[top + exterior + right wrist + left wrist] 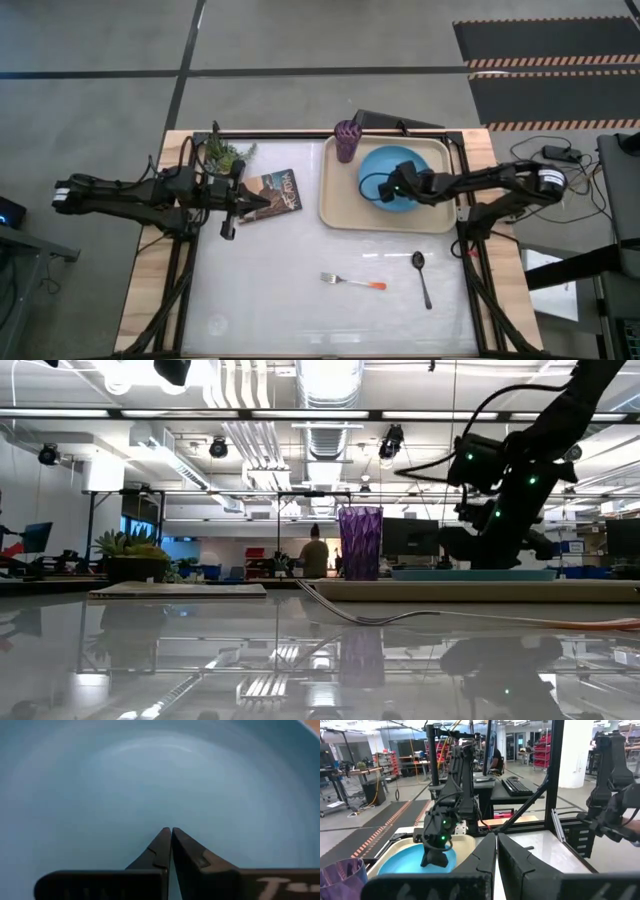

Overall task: Pick and place plate/cup/fork/spoon on tray
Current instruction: Put the blue plate on the tray to the bottom right of the purple cup, then put the orange fork on the tray to the left of the blue plate

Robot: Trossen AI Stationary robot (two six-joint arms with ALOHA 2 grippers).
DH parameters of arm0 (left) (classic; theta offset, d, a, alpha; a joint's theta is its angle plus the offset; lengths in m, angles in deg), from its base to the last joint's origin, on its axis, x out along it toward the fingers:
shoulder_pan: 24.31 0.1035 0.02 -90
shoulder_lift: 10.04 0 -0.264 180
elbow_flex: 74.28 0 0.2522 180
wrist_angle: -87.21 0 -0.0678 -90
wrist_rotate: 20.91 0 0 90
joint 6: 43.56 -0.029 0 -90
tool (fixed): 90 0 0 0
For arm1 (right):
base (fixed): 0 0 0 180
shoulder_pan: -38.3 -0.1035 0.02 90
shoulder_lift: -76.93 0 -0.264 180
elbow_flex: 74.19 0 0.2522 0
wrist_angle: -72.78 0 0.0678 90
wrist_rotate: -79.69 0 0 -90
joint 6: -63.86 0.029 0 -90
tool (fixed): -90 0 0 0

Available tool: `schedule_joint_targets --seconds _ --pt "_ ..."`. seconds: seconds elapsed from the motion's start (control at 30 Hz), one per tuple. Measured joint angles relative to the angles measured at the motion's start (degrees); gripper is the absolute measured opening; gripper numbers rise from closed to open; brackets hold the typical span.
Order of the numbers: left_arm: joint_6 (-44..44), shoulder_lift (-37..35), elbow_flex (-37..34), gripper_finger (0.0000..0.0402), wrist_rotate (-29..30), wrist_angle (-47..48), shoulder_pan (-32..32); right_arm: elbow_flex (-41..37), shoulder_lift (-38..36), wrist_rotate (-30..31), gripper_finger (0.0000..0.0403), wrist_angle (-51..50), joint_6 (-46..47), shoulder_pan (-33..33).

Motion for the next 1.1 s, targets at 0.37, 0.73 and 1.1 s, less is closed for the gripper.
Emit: schedule_joint_targets --seconds 0.37,0.73,1.1 --pt "-0.34 0.14 0.0 0.0 0.0 -0.02 0.0 4.81 -2.64 0.15 0.0009 -6.2 -2.16 0.21" --pt "0.01 0.97 0.0 0.0 0.0 0.05 0.0 11.68 -14.54 -13.43 0.0009 -11.9 -1.78 -17.56" --pt "0.05 2.42 0.0 0.0 0.0 -0.04 0.0 12.13 -2.75 -7.32 0.0009 12.19 -6.27 -44.89"
